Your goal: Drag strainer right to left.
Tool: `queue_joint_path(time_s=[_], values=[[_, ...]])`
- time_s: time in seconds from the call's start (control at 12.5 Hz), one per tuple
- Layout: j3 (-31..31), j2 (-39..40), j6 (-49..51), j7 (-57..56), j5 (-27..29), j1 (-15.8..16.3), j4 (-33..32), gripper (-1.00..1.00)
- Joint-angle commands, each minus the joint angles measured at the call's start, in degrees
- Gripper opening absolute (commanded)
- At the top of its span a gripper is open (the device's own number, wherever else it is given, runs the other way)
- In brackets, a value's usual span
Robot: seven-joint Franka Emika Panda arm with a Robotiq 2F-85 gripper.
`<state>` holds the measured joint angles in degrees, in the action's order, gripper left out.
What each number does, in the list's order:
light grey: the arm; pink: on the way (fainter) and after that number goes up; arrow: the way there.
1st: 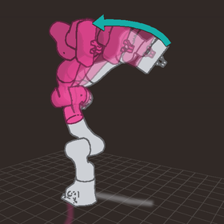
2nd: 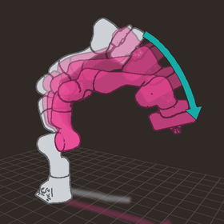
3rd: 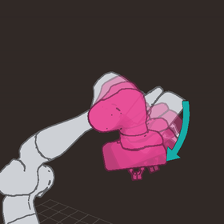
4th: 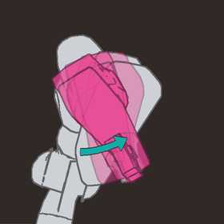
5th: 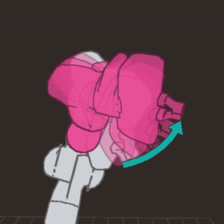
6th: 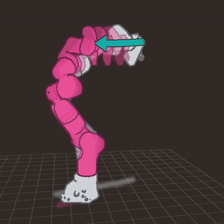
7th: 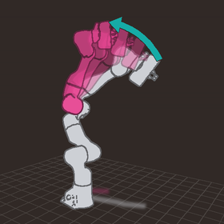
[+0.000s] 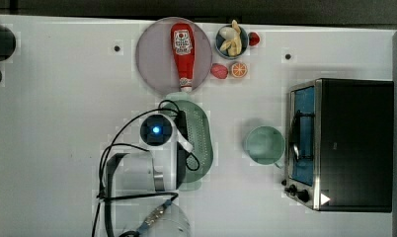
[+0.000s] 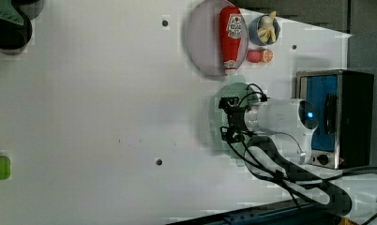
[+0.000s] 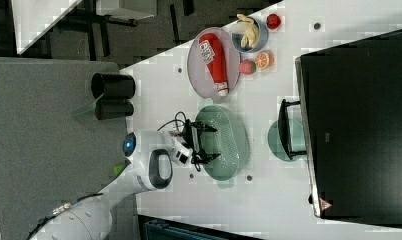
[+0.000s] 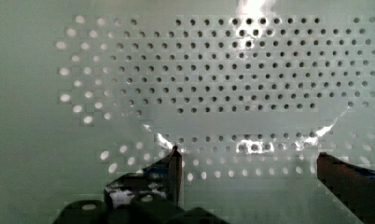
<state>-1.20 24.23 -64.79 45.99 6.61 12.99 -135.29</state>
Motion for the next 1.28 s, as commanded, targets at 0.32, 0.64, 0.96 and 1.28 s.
queue_joint_path(time_s=[0.32,0.64,0.96,1.28], values=[[-1.80,2.81,1.05,17.02,2.12,8.77,5.34,1.00],[-2.40,5.17,2.95,21.46,2.27,12.55,9.82,1.00],[-2.75,7.83,3.77,22.22,4.42,15.93,14.34,1.00],[-2.82,10.39,4.29,22.30,7.76,18.73,18.69,1.00]])
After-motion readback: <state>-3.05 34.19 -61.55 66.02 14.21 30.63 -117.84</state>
